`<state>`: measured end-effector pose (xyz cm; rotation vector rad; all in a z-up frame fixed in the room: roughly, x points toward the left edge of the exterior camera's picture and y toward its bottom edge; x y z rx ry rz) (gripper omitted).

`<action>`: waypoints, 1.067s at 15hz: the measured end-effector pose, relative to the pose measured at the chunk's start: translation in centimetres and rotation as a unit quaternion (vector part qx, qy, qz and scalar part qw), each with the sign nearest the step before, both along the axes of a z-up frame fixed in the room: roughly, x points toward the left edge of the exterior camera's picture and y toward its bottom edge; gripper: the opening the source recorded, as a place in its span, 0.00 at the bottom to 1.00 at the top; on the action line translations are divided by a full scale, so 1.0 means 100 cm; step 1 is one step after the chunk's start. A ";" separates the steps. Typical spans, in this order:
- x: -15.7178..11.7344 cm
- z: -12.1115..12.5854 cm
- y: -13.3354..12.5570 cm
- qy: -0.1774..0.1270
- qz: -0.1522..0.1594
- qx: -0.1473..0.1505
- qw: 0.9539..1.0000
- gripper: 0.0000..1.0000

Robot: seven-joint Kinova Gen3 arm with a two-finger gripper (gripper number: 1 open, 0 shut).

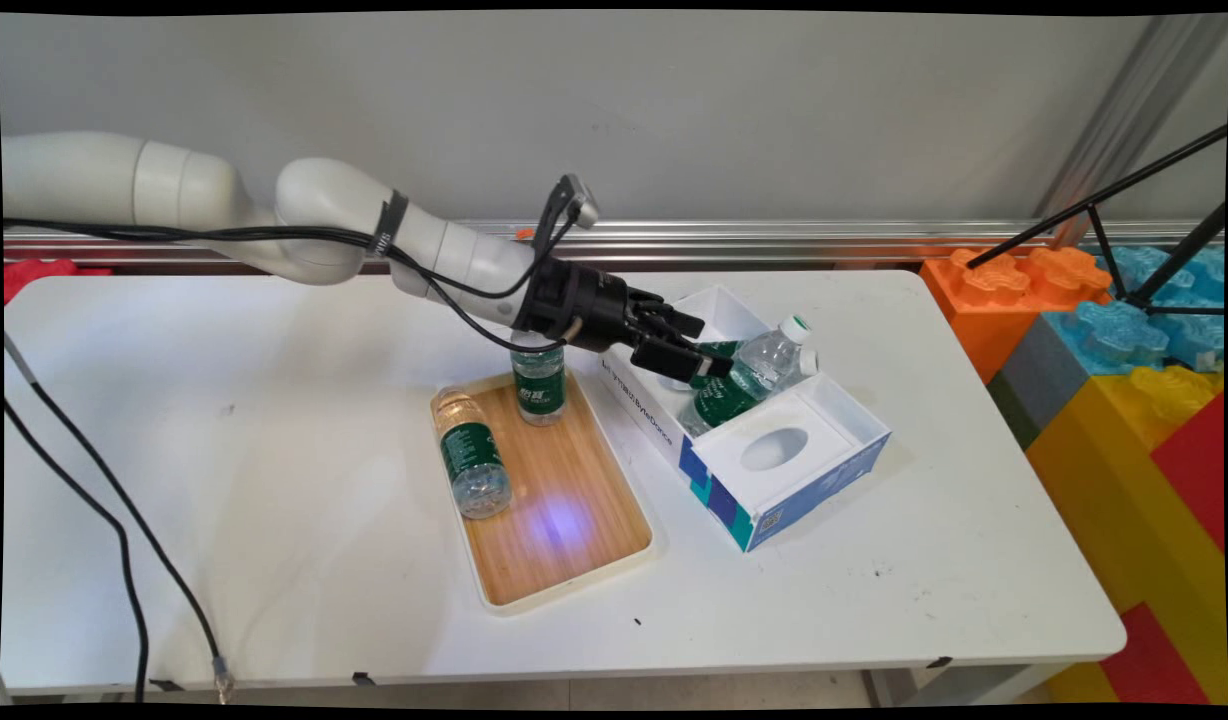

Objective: Pick up the green bottle from the white box

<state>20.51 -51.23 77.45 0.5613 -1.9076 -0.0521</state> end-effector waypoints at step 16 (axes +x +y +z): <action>-0.048 -0.021 -0.042 -0.007 -0.022 -0.016 1.000 1.00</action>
